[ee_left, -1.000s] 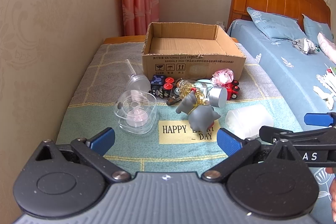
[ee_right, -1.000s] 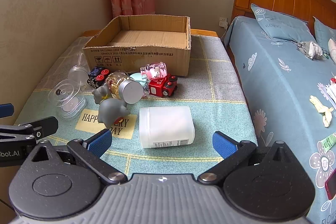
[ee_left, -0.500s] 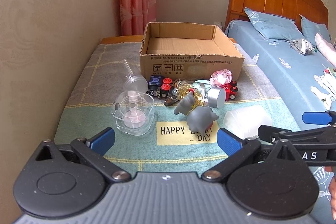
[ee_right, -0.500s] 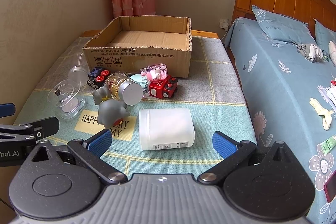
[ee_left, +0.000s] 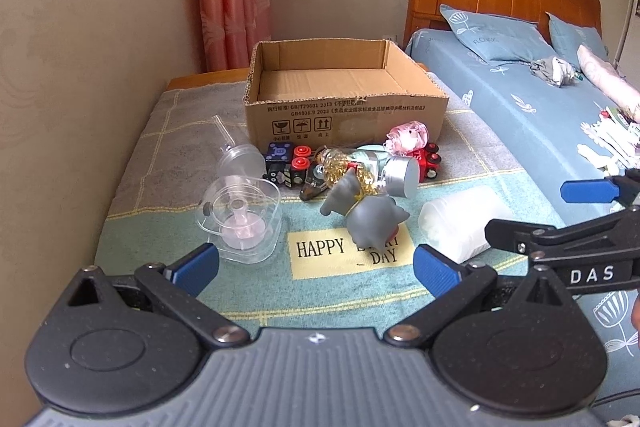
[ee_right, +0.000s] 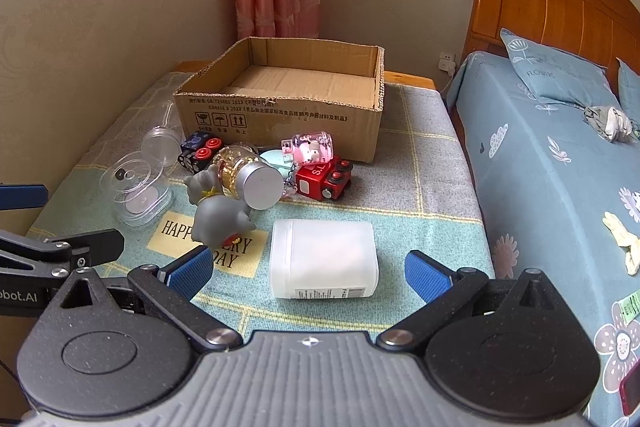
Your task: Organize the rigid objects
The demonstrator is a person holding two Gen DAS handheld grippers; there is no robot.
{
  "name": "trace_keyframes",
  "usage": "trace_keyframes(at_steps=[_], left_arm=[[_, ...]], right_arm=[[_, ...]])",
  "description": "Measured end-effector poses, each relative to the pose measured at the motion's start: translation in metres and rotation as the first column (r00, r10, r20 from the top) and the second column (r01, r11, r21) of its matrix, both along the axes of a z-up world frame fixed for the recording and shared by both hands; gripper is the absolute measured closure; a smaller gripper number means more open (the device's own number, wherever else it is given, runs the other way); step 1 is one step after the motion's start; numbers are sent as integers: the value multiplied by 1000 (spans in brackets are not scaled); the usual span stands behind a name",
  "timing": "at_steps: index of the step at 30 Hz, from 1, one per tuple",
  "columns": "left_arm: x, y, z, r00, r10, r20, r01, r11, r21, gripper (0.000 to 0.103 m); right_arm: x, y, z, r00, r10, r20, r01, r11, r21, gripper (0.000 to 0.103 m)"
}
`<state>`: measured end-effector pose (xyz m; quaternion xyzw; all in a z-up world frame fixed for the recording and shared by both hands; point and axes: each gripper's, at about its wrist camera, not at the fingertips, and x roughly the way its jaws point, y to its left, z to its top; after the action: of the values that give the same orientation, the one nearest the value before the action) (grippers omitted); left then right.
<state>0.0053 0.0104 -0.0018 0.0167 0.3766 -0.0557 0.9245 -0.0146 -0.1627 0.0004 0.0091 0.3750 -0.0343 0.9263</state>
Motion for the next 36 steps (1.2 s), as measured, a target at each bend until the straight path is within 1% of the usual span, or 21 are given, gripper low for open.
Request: trace_keyframes(at_steps=[5, 9, 15, 19, 26, 29, 31, 36], left_arm=[[6, 10, -14, 1000, -2, -6, 2, 1000, 16, 1], [17, 19, -30, 1000, -1, -13, 2, 1000, 19, 1], [39, 31, -70, 991, 29, -131, -26, 999, 24, 1], [48, 37, -85, 986, 44, -162, -40, 999, 24, 1], [57, 42, -90, 987, 25, -157, -22, 1000, 20, 0], [62, 45, -89, 986, 16, -163, -13, 1000, 20, 0], [67, 45, -90, 988, 20, -150, -17, 1000, 19, 0], [78, 46, -92, 993, -5, -122, 7, 1000, 17, 0]], right_arm=[[2, -9, -12, 999, 30, 13, -30, 1000, 0, 0], [8, -15, -28, 999, 44, -2, -44, 999, -3, 0], [16, -17, -53, 995, 57, -76, -56, 998, 11, 0], [23, -18, -67, 991, 50, -120, -48, 999, 20, 0], [38, -21, -84, 984, 46, -173, -40, 999, 36, 0], [44, -18, -87, 984, 48, -170, -48, 999, 3, 0], [48, -17, -87, 985, 51, -166, -51, 999, 3, 0], [60, -19, -87, 984, 57, -171, -57, 998, 4, 0]])
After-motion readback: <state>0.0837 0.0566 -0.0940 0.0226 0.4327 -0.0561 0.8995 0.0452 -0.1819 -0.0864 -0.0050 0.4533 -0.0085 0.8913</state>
